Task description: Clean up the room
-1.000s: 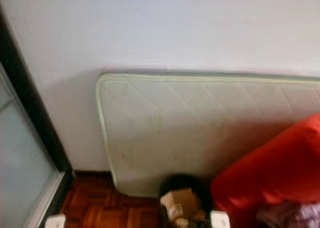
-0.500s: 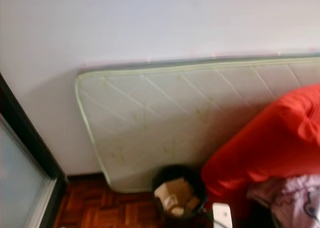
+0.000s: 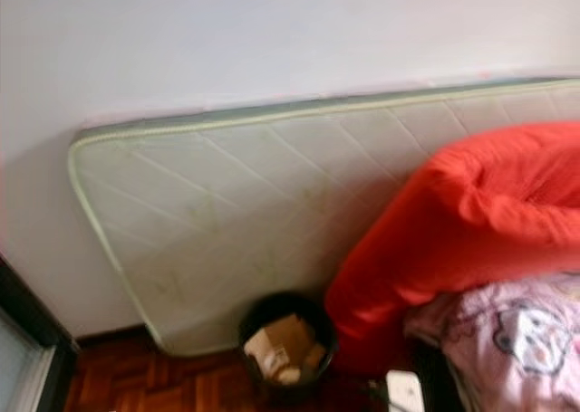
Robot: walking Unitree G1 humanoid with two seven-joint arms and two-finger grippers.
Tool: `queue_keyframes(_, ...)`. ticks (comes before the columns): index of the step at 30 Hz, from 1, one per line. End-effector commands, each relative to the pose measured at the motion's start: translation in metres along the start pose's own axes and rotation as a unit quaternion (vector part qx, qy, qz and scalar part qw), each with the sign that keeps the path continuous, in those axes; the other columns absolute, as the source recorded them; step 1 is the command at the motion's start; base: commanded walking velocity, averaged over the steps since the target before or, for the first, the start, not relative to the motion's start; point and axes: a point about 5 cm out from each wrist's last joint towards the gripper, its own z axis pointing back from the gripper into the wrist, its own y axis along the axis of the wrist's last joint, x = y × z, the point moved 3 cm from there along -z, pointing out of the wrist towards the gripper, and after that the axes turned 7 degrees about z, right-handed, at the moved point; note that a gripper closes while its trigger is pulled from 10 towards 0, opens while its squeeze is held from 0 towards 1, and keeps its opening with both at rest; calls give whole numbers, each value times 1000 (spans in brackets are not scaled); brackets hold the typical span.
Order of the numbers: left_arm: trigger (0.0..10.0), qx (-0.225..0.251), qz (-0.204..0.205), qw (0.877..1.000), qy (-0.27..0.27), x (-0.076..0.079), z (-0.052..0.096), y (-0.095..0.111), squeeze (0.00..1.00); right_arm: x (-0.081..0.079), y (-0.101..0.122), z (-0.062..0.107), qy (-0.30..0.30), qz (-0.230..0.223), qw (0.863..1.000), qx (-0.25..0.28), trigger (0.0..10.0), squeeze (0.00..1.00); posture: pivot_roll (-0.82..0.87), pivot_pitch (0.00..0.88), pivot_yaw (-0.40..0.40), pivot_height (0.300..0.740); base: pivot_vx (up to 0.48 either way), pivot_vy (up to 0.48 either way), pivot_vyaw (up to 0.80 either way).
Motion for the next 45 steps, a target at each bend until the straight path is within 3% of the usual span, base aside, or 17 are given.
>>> queue_keyframes(1, 10000, -7, -8, 1000, 1, 0, 0, -4, 0, -1, 0, 0, 1, 1, 1000, -3, 10000, 0, 90, 0, -17, 740, 0, -472, -756)
queue_keyframes(6, 10000, -7, 6, 1000, 0, 4, 0, -3, 0, 0, 1, 0, 0, 1, 1000, -3, 10000, 0, 89, 0, -18, 740, 0, -356, -751)
queue_keyframes(17, 10000, 5, -6, 1000, -9, 12, -5, 13, 0, 3, 3, 0, -5, 0, 1000, -1, 10000, 0, 83, 0, -18, 740, 0, 0, -754)
queue_keyframes(26, 10000, -1, 0, 1000, -7, 8, -2, 3, 0, 3, 2, 0, -6, -1, 1000, -1, 10000, 0, 78, 0, -17, 740, 0, -243, -754)
queue_keyframes(34, 10000, -14, -3, 1000, 3, -10, 3, -9, 0, -3, 0, 0, -1, -2, 1000, 1, 10000, 0, 75, 0, -10, 740, 0, 0, -755)
queue_keyframes(45, 10000, -11, -6, 1000, -3, 2, 0, -2, 0, -4, 2, -1, -1, -3, 1000, 5, 10000, 0, 73, 0, -5, 740, 0, -433, -755)
